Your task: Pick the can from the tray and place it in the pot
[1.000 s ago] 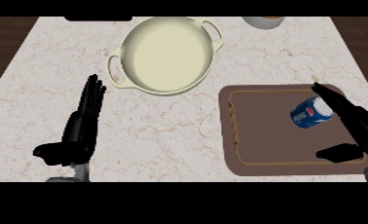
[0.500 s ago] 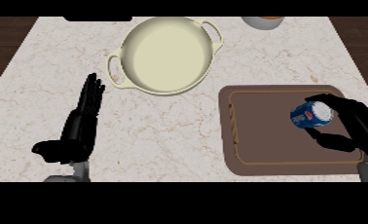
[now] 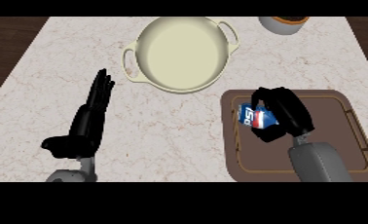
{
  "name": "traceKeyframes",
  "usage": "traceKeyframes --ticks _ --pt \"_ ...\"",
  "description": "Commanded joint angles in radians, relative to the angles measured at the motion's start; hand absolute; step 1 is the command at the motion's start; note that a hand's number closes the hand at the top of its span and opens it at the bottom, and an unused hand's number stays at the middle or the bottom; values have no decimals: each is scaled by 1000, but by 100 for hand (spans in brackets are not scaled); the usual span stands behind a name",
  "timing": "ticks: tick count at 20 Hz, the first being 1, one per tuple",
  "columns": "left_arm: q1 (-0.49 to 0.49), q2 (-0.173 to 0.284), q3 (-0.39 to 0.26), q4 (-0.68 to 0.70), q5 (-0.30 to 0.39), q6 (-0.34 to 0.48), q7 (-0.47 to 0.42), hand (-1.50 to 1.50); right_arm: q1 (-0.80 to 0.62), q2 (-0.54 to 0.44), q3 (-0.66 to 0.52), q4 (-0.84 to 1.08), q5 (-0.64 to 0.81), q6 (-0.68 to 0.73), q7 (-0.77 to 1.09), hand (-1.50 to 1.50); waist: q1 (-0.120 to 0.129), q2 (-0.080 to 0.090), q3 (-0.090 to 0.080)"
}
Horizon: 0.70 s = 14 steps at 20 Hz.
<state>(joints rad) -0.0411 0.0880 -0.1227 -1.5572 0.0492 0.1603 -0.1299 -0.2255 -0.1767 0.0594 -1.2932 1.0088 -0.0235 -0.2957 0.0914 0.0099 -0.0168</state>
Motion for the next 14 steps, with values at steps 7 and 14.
traceKeyframes --ticks 7,14 --pt "-75 -23 -74 10 -16 -40 26 0 -284 174 307 75 137 51 459 150 137 13 13" --pt "-83 -37 -95 48 -25 -46 29 0 -514 176 445 47 105 -80 774 150 148 4 14"
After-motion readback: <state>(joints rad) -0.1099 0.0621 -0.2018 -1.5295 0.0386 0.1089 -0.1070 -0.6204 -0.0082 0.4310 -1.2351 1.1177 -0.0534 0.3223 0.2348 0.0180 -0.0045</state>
